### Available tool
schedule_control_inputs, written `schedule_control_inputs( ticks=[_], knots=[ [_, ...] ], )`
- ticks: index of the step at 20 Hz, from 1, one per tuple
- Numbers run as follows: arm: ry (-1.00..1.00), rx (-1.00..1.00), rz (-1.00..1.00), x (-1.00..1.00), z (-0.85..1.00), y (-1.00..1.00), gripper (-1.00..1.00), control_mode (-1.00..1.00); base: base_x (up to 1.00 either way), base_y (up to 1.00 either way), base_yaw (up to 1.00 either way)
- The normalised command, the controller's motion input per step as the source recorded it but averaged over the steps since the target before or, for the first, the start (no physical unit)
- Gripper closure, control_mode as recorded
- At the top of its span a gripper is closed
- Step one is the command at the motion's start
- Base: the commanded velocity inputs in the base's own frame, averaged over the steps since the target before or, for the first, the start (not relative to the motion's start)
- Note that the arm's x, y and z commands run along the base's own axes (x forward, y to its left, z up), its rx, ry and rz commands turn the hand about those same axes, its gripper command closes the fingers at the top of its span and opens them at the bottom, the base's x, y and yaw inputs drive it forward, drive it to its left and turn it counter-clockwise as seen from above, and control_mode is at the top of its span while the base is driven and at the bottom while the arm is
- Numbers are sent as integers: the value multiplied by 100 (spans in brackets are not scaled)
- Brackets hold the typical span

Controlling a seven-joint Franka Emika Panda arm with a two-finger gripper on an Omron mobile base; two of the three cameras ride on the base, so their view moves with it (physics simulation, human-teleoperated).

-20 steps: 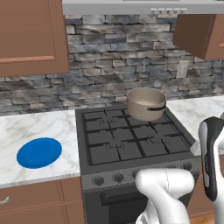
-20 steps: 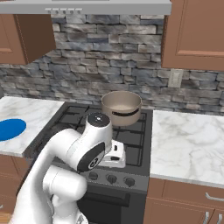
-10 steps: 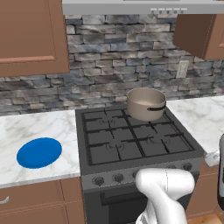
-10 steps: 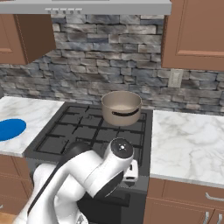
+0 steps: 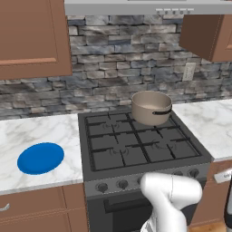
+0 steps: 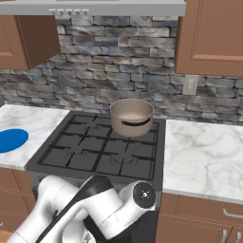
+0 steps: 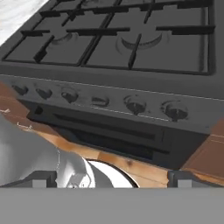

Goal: Retrieve the frozen meat and place it in the pot on a burner. Then turn the burner on.

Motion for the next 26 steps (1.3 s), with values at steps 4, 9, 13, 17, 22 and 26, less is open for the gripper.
schedule_control_inputs(
  ticks=[4, 9, 13, 17, 22, 26],
  knots=[
    [-21, 15, -5, -1, -44, 0, -100, -100, 0, 0, 0],
    [-15, 5, -10, 0, -59, 0, -100, -100, 0, 0, 0],
    [-7, 2, -9, 0, -67, 0, -100, -100, 0, 0, 0],
    [-3, 0, -8, 0, -56, 0, -100, -100, 0, 0, 0],
    [-4, -1, 0, 25, -33, -4, -100, -100, 0, 0, 0],
    [-38, 0, 0, 22, -18, -21, -100, -100, 0, 0, 0]
  ],
)
